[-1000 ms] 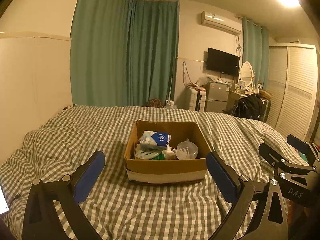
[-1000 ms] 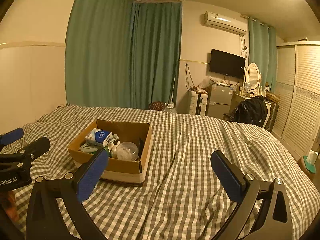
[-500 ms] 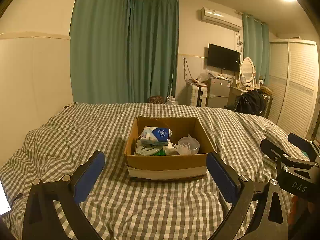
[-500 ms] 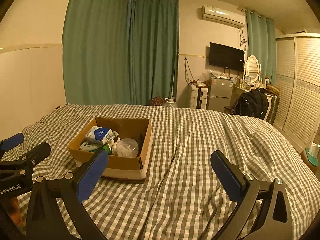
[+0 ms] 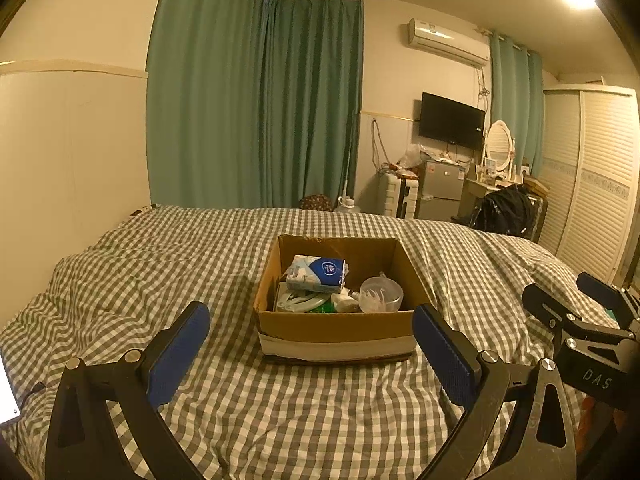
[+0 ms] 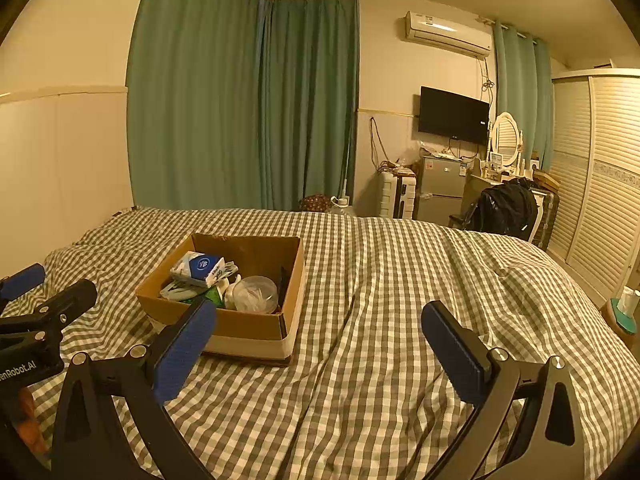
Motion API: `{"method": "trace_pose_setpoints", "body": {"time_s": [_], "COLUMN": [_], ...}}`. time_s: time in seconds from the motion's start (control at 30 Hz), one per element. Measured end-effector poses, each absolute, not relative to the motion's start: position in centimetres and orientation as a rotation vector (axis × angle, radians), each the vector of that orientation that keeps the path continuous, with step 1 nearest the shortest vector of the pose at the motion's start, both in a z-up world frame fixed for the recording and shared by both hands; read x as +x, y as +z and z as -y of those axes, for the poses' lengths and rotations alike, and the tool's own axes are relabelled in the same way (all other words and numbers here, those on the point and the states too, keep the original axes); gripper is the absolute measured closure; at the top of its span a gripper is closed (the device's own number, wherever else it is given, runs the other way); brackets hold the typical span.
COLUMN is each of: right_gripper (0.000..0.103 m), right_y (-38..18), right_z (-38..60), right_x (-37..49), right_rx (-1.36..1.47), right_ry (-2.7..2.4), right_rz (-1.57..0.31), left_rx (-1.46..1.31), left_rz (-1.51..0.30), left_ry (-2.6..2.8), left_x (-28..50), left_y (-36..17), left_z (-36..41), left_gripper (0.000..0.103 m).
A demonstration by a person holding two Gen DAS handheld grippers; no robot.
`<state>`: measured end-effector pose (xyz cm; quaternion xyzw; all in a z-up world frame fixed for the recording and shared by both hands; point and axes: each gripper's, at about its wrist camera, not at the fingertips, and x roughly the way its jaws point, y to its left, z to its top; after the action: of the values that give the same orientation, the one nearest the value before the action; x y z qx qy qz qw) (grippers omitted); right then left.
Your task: Organize objects
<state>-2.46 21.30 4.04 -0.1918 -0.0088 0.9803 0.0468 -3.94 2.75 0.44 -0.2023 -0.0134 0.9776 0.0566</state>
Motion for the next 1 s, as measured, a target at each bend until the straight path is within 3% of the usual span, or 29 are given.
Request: {"method": "trace_pose_setpoints", "body": {"time_s": [1.0], "right_gripper": [0.000], "right_y": [3.49], "right_z": [-20.90], "right_x": [-3.01], "right_rx": [-0.618], "right_ry": [2.982], "right_rz": [0.033], "left_rx": [-0.632], "left_rz": [0.006], "left_ry": [2.960], "left_x": [-4.13], "left_y": [-0.25], "left_z": [-2.74], "left_gripper": [0.000]}}
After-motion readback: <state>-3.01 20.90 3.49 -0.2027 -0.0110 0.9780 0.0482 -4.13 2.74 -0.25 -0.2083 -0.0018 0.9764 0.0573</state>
